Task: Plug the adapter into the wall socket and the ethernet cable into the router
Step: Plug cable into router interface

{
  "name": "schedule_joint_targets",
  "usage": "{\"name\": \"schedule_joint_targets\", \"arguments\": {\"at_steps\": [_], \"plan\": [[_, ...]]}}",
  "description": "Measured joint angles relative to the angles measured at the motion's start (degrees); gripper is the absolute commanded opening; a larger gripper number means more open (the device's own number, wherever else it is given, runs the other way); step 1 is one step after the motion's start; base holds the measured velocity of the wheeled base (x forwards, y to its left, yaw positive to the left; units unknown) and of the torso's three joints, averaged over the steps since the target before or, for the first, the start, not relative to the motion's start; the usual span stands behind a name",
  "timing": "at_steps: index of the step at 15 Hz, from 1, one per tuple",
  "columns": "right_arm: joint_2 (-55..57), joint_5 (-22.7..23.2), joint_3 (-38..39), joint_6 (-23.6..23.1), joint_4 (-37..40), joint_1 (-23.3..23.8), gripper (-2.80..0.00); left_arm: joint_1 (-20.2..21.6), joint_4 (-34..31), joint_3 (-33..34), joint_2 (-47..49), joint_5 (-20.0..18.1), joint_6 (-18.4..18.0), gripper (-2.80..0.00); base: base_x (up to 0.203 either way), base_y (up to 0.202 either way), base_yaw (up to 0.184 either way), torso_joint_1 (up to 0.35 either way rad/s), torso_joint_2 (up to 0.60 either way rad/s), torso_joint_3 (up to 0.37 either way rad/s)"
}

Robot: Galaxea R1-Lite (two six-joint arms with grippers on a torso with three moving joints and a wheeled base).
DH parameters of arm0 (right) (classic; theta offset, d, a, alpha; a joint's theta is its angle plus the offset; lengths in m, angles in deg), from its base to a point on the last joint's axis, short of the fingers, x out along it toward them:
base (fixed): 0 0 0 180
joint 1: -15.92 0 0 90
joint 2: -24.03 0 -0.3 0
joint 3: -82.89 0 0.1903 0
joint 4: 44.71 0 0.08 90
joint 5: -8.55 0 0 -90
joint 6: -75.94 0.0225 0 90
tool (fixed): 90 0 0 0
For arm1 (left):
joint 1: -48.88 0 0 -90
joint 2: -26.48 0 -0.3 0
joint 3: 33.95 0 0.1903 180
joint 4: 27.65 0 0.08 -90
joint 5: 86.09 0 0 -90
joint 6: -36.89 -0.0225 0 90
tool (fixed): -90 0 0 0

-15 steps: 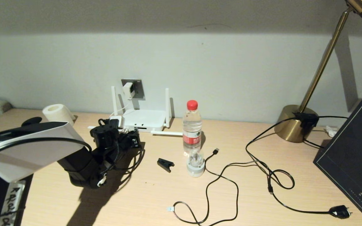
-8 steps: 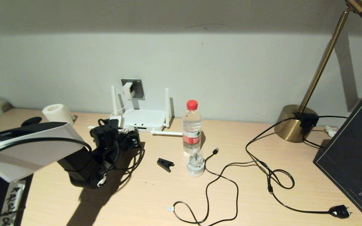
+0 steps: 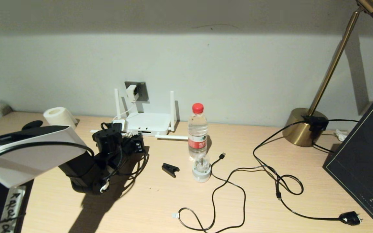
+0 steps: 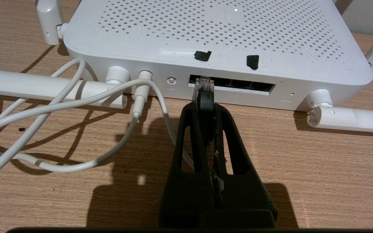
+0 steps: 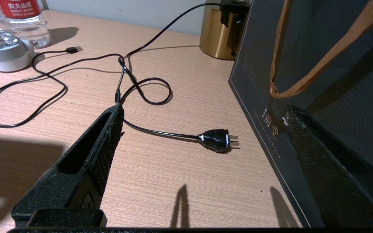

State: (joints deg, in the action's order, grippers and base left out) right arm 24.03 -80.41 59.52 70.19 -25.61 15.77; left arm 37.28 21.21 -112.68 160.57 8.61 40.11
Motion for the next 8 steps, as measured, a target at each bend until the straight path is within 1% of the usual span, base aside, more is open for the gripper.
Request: {"name": "schedule_joint_targets", "arguments": {"at_steps": [8], "plan": [[0.00, 0.00, 0.00, -0.01, 0.02, 0.00, 0.00, 0.01, -0.01, -0.04, 0.05, 0.07, 0.00, -2.80, 0.000, 0.000, 0.000, 0.000, 0.00, 0.000]]}}
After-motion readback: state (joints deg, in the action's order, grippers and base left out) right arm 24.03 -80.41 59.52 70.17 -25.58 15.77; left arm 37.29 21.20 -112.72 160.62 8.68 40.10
